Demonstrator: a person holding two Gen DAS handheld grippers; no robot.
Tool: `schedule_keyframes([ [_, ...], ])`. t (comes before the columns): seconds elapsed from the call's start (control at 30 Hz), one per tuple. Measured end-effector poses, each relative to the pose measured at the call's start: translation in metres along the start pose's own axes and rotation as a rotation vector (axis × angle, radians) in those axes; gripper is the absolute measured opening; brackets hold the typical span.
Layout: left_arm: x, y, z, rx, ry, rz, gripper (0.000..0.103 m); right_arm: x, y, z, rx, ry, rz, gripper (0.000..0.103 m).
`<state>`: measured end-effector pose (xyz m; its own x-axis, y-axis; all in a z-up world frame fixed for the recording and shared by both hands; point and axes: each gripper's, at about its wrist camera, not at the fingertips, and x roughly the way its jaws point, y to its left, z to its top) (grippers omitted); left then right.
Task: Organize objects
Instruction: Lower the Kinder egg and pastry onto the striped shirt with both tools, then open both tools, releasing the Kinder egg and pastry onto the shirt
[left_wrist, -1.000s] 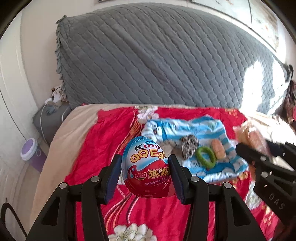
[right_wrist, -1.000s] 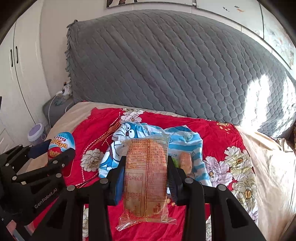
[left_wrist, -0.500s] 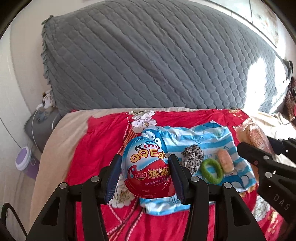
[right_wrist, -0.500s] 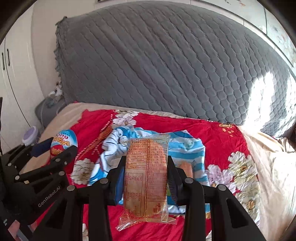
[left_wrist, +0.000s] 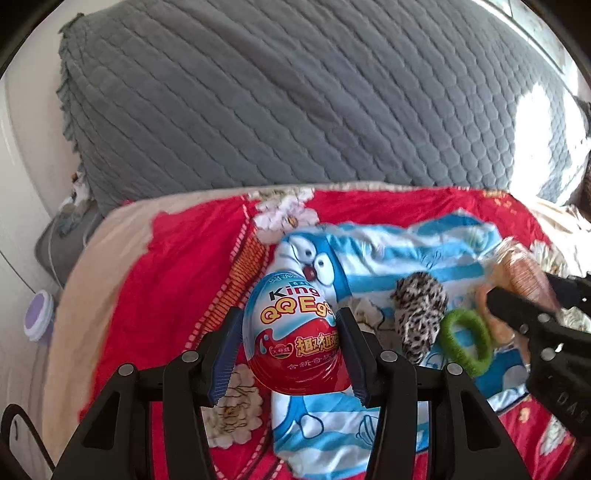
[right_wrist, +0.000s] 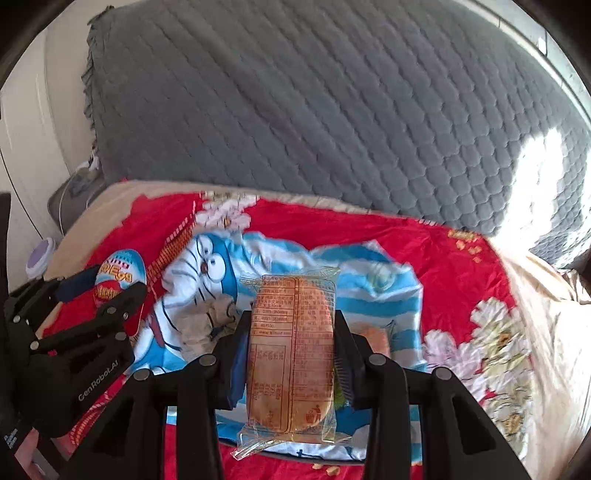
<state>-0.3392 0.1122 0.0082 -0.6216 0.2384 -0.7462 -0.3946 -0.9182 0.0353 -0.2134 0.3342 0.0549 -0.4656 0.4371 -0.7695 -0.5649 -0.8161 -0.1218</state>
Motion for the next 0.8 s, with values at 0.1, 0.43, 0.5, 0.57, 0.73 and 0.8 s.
schedule_keyframes([
  [0.1, 0.019, -0.006, -0.01, 0.015, 0.018, 0.0, 0.053, 0.026, -0.001, -0.012, 0.01, 0.036, 0.009, 0.04],
  [0.43, 0.055, -0.024, -0.03, 0.068, 0.04, -0.005, 0.053, 0.092, -0.011, -0.043, 0.028, 0.119, -0.018, 0.04],
  [0.5, 0.056, -0.026, -0.031, 0.067, 0.038, -0.009, 0.053, 0.098, -0.013, -0.046, 0.034, 0.123, -0.024, 0.04],
  [0.57, 0.058, -0.027, -0.032, 0.074, 0.038, -0.012, 0.053, 0.103, -0.013, -0.048, 0.039, 0.13, -0.025, 0.04],
  [0.73, 0.061, -0.025, -0.033, 0.063, 0.038, -0.013, 0.054, 0.111, -0.016, -0.053, 0.061, 0.154, -0.023, 0.04],
  [0.8, 0.06, -0.027, -0.036, 0.076, 0.032, -0.006, 0.055, 0.113, -0.017, -0.055, 0.069, 0.157, -0.025, 0.04],
])
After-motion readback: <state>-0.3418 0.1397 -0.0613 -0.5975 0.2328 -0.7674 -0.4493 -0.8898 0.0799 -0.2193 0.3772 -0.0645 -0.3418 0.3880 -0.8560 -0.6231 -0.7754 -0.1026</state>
